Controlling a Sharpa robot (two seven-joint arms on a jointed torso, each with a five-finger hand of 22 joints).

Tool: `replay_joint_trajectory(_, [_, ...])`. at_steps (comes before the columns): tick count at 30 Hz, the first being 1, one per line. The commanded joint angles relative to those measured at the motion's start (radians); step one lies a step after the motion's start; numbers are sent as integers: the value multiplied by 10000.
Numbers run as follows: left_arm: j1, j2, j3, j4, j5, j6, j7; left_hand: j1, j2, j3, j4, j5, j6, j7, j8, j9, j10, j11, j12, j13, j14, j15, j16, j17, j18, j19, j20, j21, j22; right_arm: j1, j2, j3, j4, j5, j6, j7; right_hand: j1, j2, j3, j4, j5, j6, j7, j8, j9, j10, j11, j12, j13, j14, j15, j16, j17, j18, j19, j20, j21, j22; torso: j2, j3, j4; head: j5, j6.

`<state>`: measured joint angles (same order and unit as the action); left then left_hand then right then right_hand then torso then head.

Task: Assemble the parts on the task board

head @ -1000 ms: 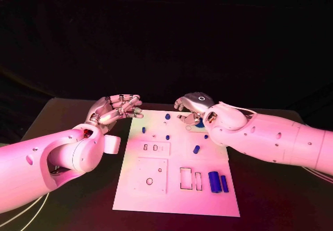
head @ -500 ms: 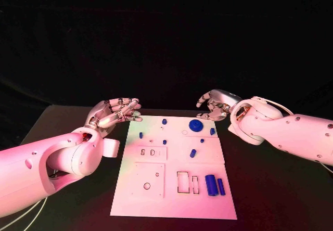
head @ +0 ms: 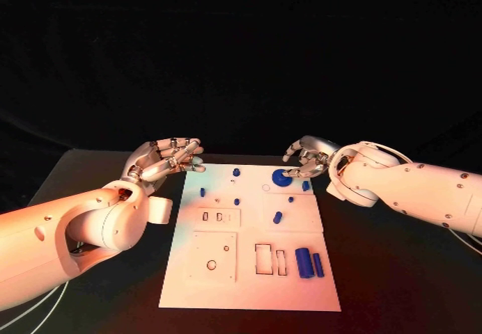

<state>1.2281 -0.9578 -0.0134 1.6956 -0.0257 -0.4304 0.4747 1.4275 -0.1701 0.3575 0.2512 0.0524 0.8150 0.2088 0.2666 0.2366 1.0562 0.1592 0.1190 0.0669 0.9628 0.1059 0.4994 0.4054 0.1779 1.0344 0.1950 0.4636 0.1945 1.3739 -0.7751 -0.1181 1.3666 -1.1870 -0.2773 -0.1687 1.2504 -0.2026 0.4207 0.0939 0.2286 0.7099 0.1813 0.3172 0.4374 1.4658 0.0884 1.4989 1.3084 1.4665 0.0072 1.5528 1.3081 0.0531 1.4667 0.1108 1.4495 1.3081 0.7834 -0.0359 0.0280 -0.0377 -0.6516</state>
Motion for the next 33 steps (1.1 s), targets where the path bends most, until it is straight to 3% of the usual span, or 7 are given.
replay_joint_trajectory(1, [14,29,7,15,27,210,60,30,58,23,2,-24,-65,74,-61,-5,-25,12,-64,14,-70,6,47,9,21,-65,-4,46,11,-66,134,-13,-160,-136,278,-210,24,70,-42,49,-17,-84,9,43,-7,343,63,58,1634,940,102,49,2129,-121,195,68,84,832,5,-4,3,-10,-21])
replay_joint_trajectory(5, [13,47,7,10,27,225,59,30,58,23,2,-24,-65,74,-61,-5,-25,12,-64,14,-70,6,47,9,21,-65,-4,46,11,-170,357,-35,-406,-300,306,-301,47,71,-56,48,-63,-198,33,36,-17,345,85,69,1647,943,125,56,2149,-124,198,90,100,857,4,-1,-4,74,-16])
replay_joint_trajectory(18, [13,41,7,-3,27,225,54,34,55,20,-2,-24,-64,67,-61,-4,-21,8,-67,15,-76,4,52,17,22,-69,-4,50,13,-346,682,-55,-788,-834,419,-294,69,96,-56,52,-93,-292,57,30,-26,329,108,62,1636,939,145,54,2137,-123,193,110,103,863,1,-3,-13,73,-135])
replay_joint_trajectory(25, [13,22,7,-8,27,212,51,34,55,20,-2,-24,-64,67,-61,-4,-21,8,-67,15,-76,4,52,17,22,-69,-4,50,13,-393,731,-56,-890,-912,551,-247,92,130,-38,52,-102,-299,63,45,-24,333,114,68,1646,940,153,57,2144,-127,197,118,114,881,-5,-8,-12,169,-192])
replay_joint_trajectory(33, [13,6,7,3,27,201,44,40,51,17,-8,-24,-70,65,-66,-3,-22,6,-76,15,-88,1,63,32,23,-77,-5,59,18,-423,795,-57,-1040,-935,656,-232,111,166,-18,53,-113,-292,65,66,-19,337,119,74,1654,941,159,59,2150,-127,196,126,117,887,-5,-16,-23,108,-241])
